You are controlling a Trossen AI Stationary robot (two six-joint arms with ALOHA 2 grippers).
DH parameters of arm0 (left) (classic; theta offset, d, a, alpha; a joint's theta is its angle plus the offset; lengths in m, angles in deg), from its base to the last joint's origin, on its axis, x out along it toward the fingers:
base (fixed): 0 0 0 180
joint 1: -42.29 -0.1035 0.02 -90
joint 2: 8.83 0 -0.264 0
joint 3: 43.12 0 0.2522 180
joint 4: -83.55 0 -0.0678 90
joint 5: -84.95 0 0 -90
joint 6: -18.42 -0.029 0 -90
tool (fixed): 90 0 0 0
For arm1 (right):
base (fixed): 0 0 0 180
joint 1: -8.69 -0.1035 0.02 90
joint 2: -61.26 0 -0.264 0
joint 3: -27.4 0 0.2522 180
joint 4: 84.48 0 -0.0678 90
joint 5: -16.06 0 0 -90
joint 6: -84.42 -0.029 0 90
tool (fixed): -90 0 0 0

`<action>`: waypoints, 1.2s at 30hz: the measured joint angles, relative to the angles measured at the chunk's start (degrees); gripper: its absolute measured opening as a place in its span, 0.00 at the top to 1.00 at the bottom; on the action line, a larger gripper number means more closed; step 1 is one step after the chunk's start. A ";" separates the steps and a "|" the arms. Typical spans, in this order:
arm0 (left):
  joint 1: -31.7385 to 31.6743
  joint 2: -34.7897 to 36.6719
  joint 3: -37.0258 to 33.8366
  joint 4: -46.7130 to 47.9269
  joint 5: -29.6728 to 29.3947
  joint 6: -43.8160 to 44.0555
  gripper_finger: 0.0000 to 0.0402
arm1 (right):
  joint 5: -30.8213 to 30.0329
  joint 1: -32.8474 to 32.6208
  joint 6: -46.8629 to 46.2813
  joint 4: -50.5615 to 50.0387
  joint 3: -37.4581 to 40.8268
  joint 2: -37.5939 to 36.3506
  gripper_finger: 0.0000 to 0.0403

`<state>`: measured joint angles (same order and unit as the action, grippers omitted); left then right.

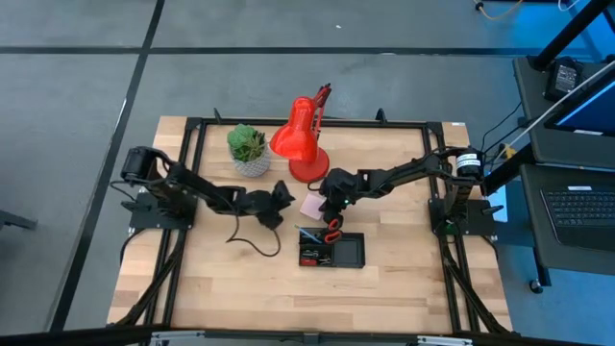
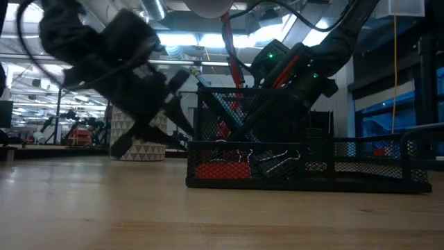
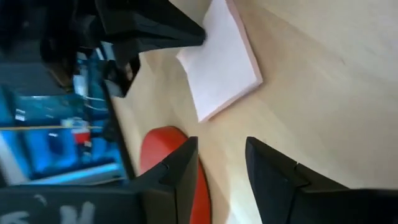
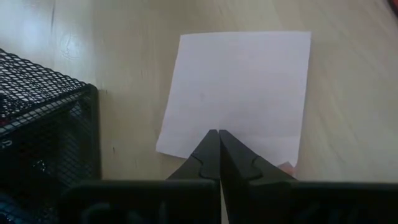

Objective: Pick and place office supplies into organizer
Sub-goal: Put the pink sticky note into the black desk organizer

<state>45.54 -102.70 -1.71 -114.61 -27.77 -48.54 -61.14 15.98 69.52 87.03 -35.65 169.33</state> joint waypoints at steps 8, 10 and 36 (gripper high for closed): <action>-0.83 -0.15 7.32 15.10 9.82 2.57 0.65 | 0.52 0.02 -1.36 0.05 0.00 0.00 0.99; -0.79 -0.15 7.33 15.22 11.57 0.28 0.65 | 0.61 0.02 -1.36 0.07 0.00 0.00 0.99; -2.78 -8.19 13.09 15.40 13.14 -2.82 0.65 | 2.76 -0.02 -1.55 0.51 0.07 0.07 0.99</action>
<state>42.76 -110.88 11.39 -99.21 -14.63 -51.36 -58.39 15.96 67.97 87.54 -35.59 169.40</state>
